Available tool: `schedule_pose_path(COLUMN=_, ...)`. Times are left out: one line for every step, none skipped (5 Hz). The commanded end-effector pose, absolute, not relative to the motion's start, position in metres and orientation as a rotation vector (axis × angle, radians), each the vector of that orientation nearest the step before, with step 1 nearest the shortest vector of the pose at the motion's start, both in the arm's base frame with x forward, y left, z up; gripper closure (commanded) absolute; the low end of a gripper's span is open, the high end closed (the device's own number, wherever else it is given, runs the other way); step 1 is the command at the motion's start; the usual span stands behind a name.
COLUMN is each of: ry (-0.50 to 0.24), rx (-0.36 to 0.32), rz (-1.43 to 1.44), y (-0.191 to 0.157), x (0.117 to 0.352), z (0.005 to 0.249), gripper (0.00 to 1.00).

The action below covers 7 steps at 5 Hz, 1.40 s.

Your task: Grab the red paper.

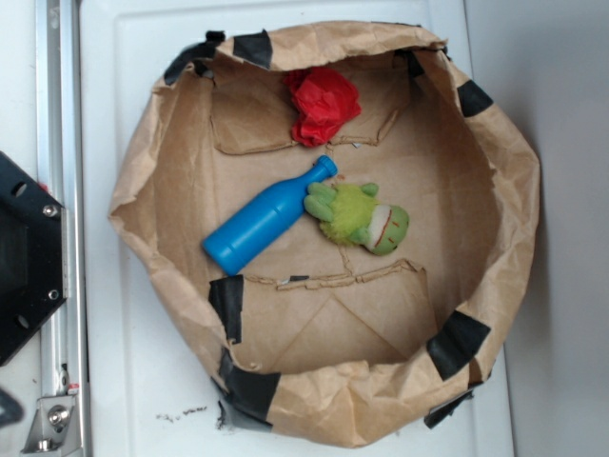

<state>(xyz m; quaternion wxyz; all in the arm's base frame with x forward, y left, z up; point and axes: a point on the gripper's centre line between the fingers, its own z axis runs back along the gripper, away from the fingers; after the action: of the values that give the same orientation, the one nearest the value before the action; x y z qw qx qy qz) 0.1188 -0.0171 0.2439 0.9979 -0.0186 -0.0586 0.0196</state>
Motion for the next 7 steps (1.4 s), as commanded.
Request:
schedule_pose_path(ry=-0.117, rx=-0.037, rz=0.039, y=-0.017, x=0.119, z=0.244, gripper=0.0)
schedule_pose_path(ry=-0.113, rx=-0.04, rz=-0.079, y=-0.009, x=0.11, z=0.243, gripper=0.0)
schedule_pose_path(ry=-0.113, rx=-0.04, rz=-0.079, y=-0.009, x=0.11, z=0.243, gripper=0.0)
schedule_pose_path(ry=-0.113, rx=-0.04, rz=-0.079, y=-0.009, x=0.11, z=0.243, gripper=0.0)
schedule_pose_path(ry=-0.113, rx=-0.04, rz=-0.079, y=-0.009, x=0.11, z=0.243, gripper=0.0)
schedule_pose_path(ry=-0.064, rx=-0.048, rz=0.115, y=-0.016, x=0.153, z=0.242, gripper=0.0)
schedule_pose_path(ry=-0.018, rx=-0.044, rz=0.243, y=-0.017, x=0.184, z=0.236, gripper=0.0)
